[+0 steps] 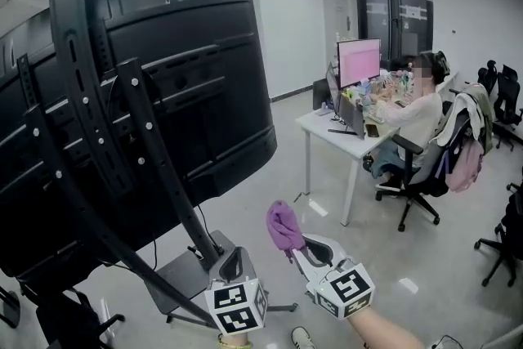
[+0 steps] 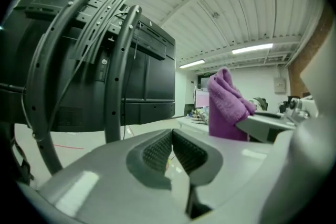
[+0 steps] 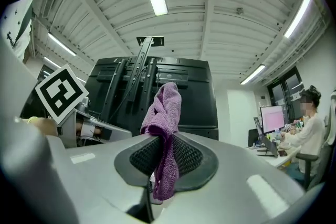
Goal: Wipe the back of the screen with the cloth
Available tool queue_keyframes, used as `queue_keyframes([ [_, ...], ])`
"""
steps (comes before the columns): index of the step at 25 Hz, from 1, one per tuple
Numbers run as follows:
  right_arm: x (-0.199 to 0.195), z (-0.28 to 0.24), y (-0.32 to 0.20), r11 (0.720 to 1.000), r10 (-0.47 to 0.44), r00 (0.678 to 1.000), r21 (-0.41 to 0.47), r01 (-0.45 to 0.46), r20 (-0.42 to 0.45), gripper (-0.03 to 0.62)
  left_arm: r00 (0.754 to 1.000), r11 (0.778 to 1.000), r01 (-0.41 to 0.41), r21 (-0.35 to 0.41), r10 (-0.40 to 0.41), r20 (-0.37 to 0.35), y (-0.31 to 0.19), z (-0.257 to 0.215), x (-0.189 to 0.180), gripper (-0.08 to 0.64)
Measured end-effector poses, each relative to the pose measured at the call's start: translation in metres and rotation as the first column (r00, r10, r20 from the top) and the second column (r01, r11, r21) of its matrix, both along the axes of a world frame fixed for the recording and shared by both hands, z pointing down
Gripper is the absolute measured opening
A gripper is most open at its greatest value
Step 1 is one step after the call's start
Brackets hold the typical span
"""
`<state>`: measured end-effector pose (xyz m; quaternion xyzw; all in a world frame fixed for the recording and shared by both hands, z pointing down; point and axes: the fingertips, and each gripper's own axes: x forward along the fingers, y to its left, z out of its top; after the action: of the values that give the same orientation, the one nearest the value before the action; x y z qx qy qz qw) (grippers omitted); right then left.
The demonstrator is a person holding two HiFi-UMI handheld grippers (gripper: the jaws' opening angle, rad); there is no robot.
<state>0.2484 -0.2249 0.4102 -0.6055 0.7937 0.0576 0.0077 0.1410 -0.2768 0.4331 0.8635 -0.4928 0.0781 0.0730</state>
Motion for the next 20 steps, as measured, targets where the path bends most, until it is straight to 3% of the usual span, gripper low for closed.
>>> queue_keyframes([
  [6,0.039,-0.065,-0.105,0.99,-0.103,0.987,0.082,0.114,-0.122,0.048,0.995,0.995,0.093,0.031,-0.092,-0.033,-0.107,-0.038,0.037,0.008],
  [11,0.07,-0.162,-0.179,0.951,-0.135,0.944,0.229,0.209,-0.3,0.048,0.985,0.983,0.17,0.07,-0.167,-0.043,-0.17,-0.067,0.052,0.008],
  [15,0.086,-0.264,-0.241,0.916,-0.087,0.894,0.317,0.245,-0.44,0.048,0.973,0.972,0.223,0.072,-0.218,-0.073,-0.203,-0.087,0.054,0.008],
  [20,0.091,-0.385,-0.311,0.848,0.041,0.848,0.468,0.25,-0.528,0.048,0.953,0.95,0.302,0.084,-0.298,-0.055,-0.23,-0.099,0.051,0.008],
])
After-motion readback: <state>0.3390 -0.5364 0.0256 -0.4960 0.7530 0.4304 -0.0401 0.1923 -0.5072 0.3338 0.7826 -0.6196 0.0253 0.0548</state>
